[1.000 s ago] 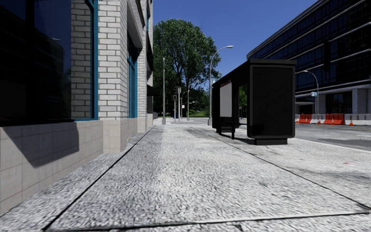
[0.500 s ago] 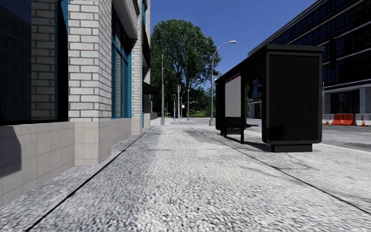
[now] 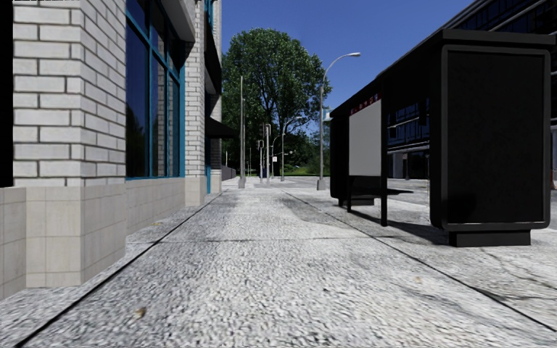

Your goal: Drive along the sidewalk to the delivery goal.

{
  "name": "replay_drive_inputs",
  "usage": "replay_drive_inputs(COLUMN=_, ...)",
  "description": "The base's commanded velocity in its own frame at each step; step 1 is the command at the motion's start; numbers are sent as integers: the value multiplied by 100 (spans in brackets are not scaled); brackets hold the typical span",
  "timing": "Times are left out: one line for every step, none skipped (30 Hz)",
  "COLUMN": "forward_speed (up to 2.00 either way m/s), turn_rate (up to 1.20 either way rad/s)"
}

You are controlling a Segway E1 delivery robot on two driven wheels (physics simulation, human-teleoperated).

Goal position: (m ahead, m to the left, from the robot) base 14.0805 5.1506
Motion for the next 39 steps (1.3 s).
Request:
replay_drive_inputs(forward_speed=200, turn_rate=0)
replay_drive_inputs(forward_speed=200, turn_rate=0)
replay_drive_inputs(forward_speed=200, turn_rate=0)
replay_drive_inputs(forward_speed=200, turn_rate=0)
replay_drive_inputs(forward_speed=200, turn_rate=0)
replay_drive_inputs(forward_speed=200, turn_rate=0)
replay_drive_inputs(forward_speed=200, turn_rate=0)
replay_drive_inputs(forward_speed=200, turn_rate=0)
replay_drive_inputs(forward_speed=200, turn_rate=0)
replay_drive_inputs(forward_speed=200, turn_rate=0)
replay_drive_inputs(forward_speed=200, turn_rate=0)
replay_drive_inputs(forward_speed=200, turn_rate=0)
replay_drive_inputs(forward_speed=200, turn_rate=0)
replay_drive_inputs(forward_speed=200, turn_rate=0)
replay_drive_inputs(forward_speed=200, turn_rate=0)
replay_drive_inputs(forward_speed=200, turn_rate=0)
replay_drive_inputs(forward_speed=200, turn_rate=0)
replay_drive_inputs(forward_speed=200, turn_rate=0)
replay_drive_inputs(forward_speed=200, turn_rate=0)
replay_drive_inputs(forward_speed=200, turn_rate=0)
replay_drive_inputs(forward_speed=200, turn_rate=0)
replay_drive_inputs(forward_speed=200, turn_rate=0)
replay_drive_inputs(forward_speed=200, turn_rate=0)
replay_drive_inputs(forward_speed=200, turn_rate=0)
replay_drive_inputs(forward_speed=200, turn_rate=0)
replay_drive_inputs(forward_speed=200, turn_rate=0)
replay_drive_inputs(forward_speed=200, turn_rate=0)
replay_drive_inputs(forward_speed=200, turn_rate=0)
replay_drive_inputs(forward_speed=200, turn_rate=0)
replay_drive_inputs(forward_speed=200, turn_rate=0)
replay_drive_inputs(forward_speed=200, turn_rate=0)
replay_drive_inputs(forward_speed=200, turn_rate=0)
replay_drive_inputs(forward_speed=200, turn_rate=0)
replay_drive_inputs(forward_speed=200, turn_rate=0)
replay_drive_inputs(forward_speed=200, turn_rate=0)
replay_drive_inputs(forward_speed=200, turn_rate=0)
replay_drive_inputs(forward_speed=200, turn_rate=0)
replay_drive_inputs(forward_speed=200, turn_rate=0)
replay_drive_inputs(forward_speed=200, turn_rate=4)
